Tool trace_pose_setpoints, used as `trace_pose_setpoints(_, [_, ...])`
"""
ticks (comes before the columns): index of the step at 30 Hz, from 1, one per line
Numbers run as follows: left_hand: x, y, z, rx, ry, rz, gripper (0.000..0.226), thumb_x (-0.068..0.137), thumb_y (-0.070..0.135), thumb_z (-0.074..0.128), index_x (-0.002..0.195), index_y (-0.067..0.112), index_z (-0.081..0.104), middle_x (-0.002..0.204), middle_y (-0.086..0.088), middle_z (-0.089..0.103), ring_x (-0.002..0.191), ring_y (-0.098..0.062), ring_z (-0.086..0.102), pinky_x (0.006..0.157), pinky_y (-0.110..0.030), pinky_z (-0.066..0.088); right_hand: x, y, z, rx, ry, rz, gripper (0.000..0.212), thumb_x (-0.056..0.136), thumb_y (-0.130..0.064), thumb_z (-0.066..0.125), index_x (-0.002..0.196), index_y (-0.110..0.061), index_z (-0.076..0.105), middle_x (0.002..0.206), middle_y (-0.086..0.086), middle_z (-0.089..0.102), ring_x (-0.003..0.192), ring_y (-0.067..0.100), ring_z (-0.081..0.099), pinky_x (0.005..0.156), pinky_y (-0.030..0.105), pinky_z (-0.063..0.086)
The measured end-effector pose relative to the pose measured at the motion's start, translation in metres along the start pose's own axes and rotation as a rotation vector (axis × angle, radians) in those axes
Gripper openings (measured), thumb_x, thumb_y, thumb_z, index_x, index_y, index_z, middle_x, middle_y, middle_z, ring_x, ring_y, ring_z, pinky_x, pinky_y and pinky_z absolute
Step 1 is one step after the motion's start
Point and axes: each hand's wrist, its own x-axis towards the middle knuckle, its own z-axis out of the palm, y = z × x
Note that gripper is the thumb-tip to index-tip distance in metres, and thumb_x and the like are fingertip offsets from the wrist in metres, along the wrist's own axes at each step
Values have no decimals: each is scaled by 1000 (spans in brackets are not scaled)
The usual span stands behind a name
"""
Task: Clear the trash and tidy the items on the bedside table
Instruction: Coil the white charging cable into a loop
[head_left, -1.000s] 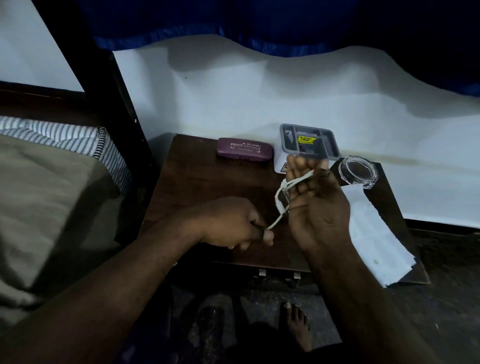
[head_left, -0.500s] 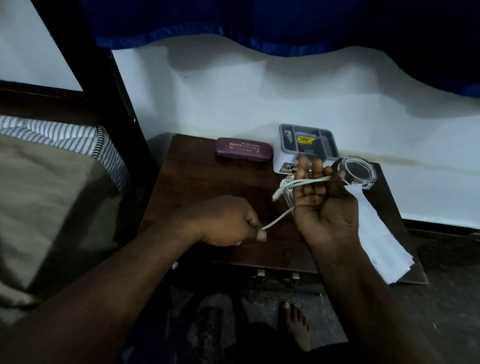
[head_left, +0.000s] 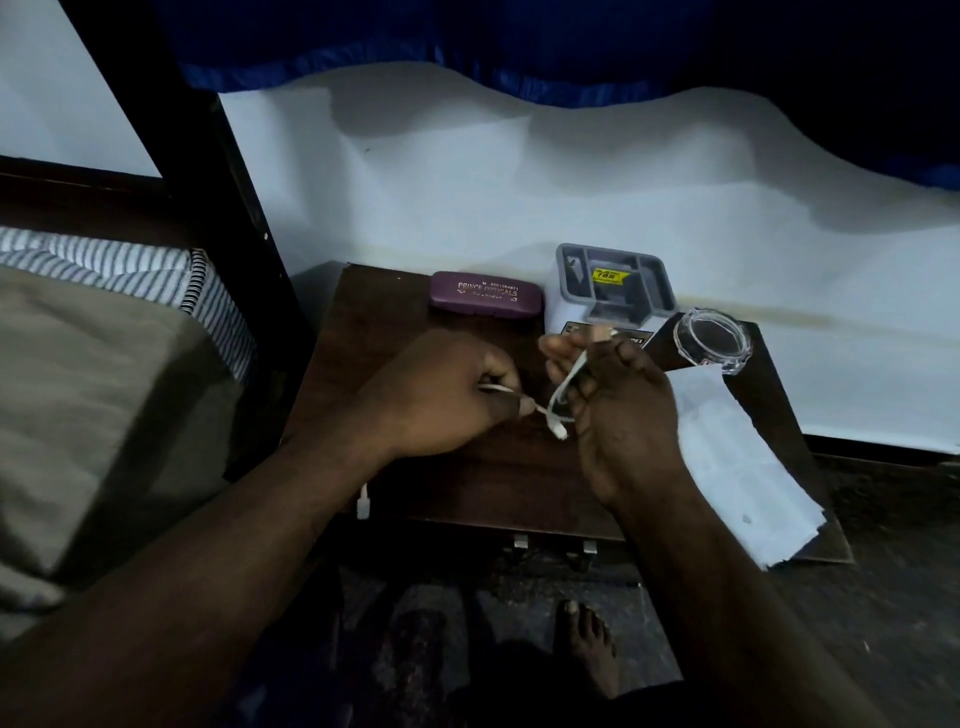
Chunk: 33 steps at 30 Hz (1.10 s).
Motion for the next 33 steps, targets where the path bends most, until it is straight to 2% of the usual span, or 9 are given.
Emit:
trace_pose_setpoints(3, [0, 1, -3, -47, 75, 45, 15, 80, 36, 85, 79, 25, 75, 75, 13, 72, 71, -3, 67, 69, -29, 54, -2, 7, -2, -242, -86, 33, 26, 107, -18, 55, 85, -12, 68, 74, 3, 72, 73, 19, 67, 73, 38, 53])
trace_pose_setpoints(5, [0, 1, -3, -49, 103, 85, 13, 79, 33, 86, 80, 25, 75, 79, 12, 72, 74, -4, 67, 73, -33, 55, -4, 13, -2, -379, -162, 18, 30, 107, -23, 56, 82, -10, 69, 66, 13, 66, 66, 21, 56, 67, 39, 47])
trace_pose_setpoints(8, [1, 0, -3, -52, 172, 109, 11, 80, 31, 85, 83, 29, 74, 84, 13, 70, 79, -2, 66, 75, -34, 55, -8, 14, 2, -294, -256, 90, 31, 107, -26, 54, 92, -6, 71, 89, 23, 74, 79, 27, 70, 78, 42, 60])
trace_pose_setpoints(14, [3, -5, -3, -248, 248, 39, 9, 83, 24, 83, 85, 24, 73, 79, 10, 74, 74, -5, 70, 73, -30, 57, -9, 8, 3, -319, -387, 236, 59, 103, -56, 43, 81, -8, 70, 67, 10, 70, 53, 20, 65, 56, 28, 50])
trace_pose_setpoints(18, [5, -7, -5, -330, 225, 22, 6, 87, 24, 79, 84, 27, 75, 79, 15, 74, 75, 2, 68, 72, -16, 51, -13, 2, 2, -213, -483, 290, 58, 96, -62, 47, 68, -15, 68, 59, 5, 59, 47, 14, 52, 45, 23, 41])
trace_pose_setpoints(23, [7, -9, -3, -529, 98, -74, 6, 93, 18, 73, 87, 18, 73, 78, 7, 70, 77, -6, 60, 78, -26, 48, -14, -2, 2, -202, -473, 257, 53, 107, -45, 41, 74, -7, 58, 51, 4, 48, 42, 13, 41, 42, 21, 33])
trace_pose_setpoints(27, [6, -7, -2, -738, 39, -184, 10, 97, 18, 68, 88, 17, 72, 77, 4, 72, 70, -6, 62, 63, -20, 50, -16, -6, 5, -105, -428, 282, 46, 108, -39, 43, 76, -9, 56, 58, 2, 46, 44, 9, 38, 41, 19, 29])
trace_pose_setpoints(31, [4, -7, 0, -730, -40, -279, 30, 101, 39, 61, 103, 12, 72, 92, -10, 75, 72, -17, 61, 56, -24, 42, -13, -12, 3, 65, -403, 366, 50, 108, -43, 40, 71, -12, 50, 52, -2, 34, 39, 8, 32, 54, 25, 23])
trace_pose_setpoints(33, [3, -5, 3, -735, -51, -293, 35, 101, 45, 57, 105, 14, 72, 88, -4, 75, 61, -14, 60, 49, -22, 39, -12, -16, 2, 177, -405, 409, 50, 109, -44, 38, 70, -14, 48, 51, -4, 32, 39, 7, 28, 54, 23, 22])
